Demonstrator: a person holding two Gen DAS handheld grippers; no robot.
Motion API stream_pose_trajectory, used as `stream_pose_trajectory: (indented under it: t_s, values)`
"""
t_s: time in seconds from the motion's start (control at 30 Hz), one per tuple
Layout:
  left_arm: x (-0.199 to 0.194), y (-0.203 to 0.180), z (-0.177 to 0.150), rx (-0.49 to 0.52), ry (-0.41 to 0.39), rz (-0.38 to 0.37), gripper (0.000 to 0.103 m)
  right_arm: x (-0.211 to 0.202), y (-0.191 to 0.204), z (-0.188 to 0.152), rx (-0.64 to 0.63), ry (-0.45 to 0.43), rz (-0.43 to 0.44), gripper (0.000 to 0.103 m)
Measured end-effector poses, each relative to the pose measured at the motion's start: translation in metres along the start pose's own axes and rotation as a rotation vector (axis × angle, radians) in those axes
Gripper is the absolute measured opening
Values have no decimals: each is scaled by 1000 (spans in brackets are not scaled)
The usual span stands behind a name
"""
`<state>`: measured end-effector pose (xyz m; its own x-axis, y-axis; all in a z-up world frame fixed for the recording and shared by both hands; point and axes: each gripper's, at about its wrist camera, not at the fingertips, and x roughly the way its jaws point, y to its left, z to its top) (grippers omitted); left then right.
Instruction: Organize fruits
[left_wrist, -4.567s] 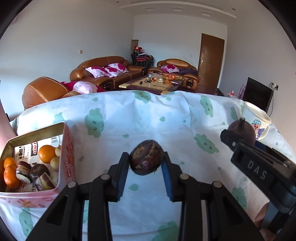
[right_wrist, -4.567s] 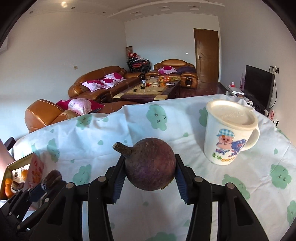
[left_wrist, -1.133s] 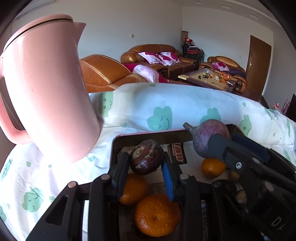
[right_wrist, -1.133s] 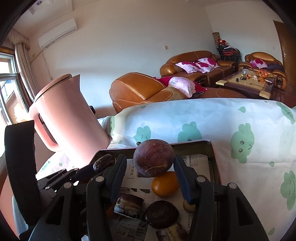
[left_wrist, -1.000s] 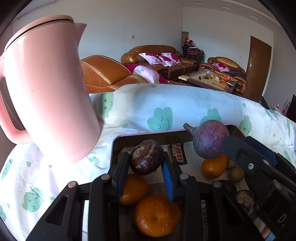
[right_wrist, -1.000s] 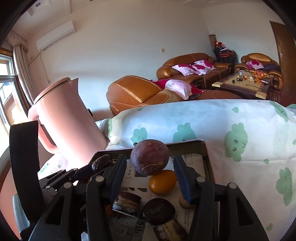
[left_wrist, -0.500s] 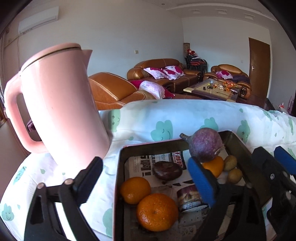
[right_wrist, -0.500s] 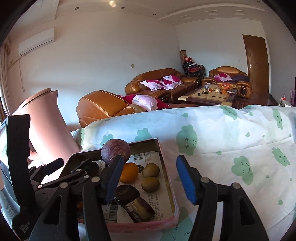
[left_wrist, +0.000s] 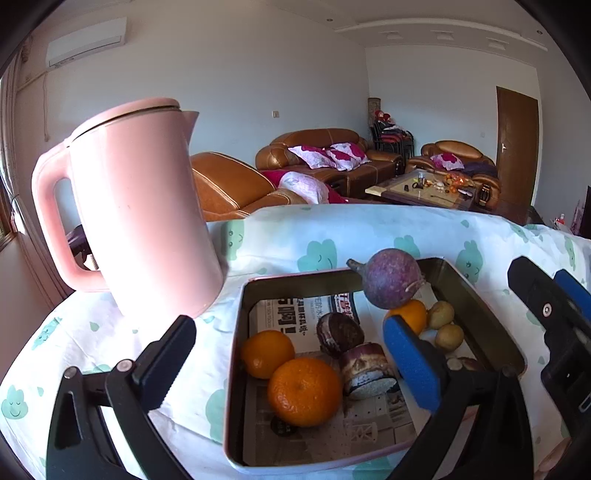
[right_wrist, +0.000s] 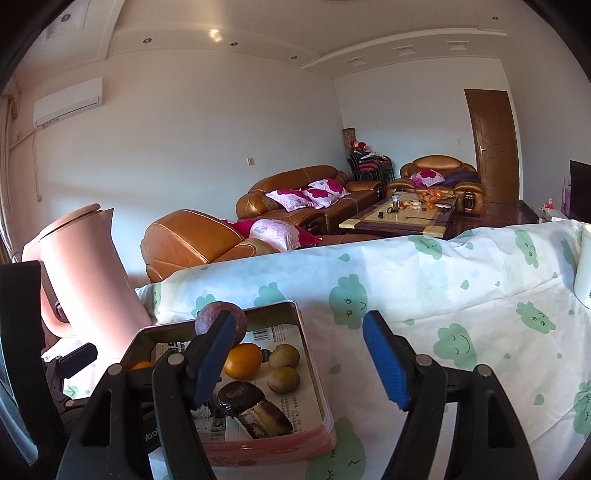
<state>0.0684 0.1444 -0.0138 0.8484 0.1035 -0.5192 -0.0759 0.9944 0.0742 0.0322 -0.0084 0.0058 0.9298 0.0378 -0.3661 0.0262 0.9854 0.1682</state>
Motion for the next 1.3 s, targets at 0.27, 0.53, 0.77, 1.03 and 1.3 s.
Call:
stream_pose_trajectory:
  t_s: [0.27, 0.53, 0.77, 1.03, 1.3]
  values:
    - [-32, 3, -13, -4, -62, -8, 103, -27, 10, -7, -76, -44, 12, 73]
    - [-54, 16, -23, -52, -103, -4, 103, -40, 12, -12, -93, -59, 27, 74]
    - [-55, 17, -25, -60, -109, 6, 103, -41, 14, -12, -99, -65, 31, 74]
    - [-58, 18, -26, -67, -113, 29, 103, -42, 14, -13, -98, -62, 31, 74]
    - [-61, 18, -26, -54, -129, 51, 103, -42, 12, -14, -86, -59, 30, 74]
